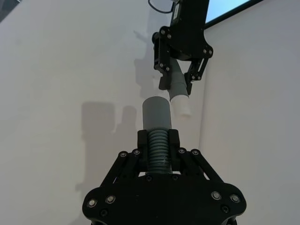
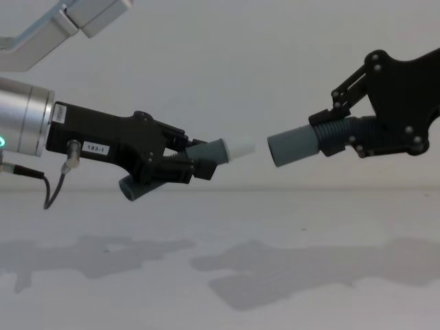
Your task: Use both hands to pick up one end of the pipe from the table, align the ends, and insert them.
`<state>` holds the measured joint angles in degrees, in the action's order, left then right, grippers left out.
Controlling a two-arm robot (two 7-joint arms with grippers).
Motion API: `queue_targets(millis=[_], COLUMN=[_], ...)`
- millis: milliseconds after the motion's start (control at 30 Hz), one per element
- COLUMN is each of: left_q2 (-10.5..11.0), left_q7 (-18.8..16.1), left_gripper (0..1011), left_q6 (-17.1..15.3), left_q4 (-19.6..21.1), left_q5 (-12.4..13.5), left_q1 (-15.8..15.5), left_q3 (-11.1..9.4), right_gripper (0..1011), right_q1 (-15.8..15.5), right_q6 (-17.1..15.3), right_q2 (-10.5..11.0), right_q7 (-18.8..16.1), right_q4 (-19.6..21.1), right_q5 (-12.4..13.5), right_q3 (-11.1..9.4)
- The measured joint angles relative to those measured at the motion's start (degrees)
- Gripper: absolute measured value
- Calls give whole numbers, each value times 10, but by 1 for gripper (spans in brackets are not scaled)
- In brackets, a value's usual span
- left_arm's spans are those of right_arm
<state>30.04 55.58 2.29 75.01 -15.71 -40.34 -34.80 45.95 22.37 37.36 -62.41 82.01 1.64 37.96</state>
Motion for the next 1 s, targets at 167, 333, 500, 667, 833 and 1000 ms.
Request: queue_targets(millis=[167, 333, 500, 667, 833, 1000], left_q2=[0, 0, 0, 0, 0, 0], left_q7=[0, 0, 0, 0, 0, 0], left_gripper=[346, 346, 346, 346, 346, 346], left_q6=[0, 0, 0, 0, 0, 0], left_q4=[0, 0, 0, 0, 0, 0], left_q5=[0, 0, 0, 0, 0, 0], left_q1=[0, 0, 0, 0, 0, 0], left_q3=[0, 0, 0, 0, 0, 0], right_gripper=[233, 233, 233, 233, 233, 234], right_q1=[9, 17, 23, 30, 35, 40], right_q6=[0, -1, -5, -9, -11, -12], right_q2=[-4, -9, -15, -21, -26, -32], right_q7=[-1, 2, 7, 12, 14, 17], right_q4=[-11, -23, -34, -46, -55, -65], right_q5=[-3, -4, -5, -5, -6, -6], right_q3=[3, 4, 6, 8, 11, 15])
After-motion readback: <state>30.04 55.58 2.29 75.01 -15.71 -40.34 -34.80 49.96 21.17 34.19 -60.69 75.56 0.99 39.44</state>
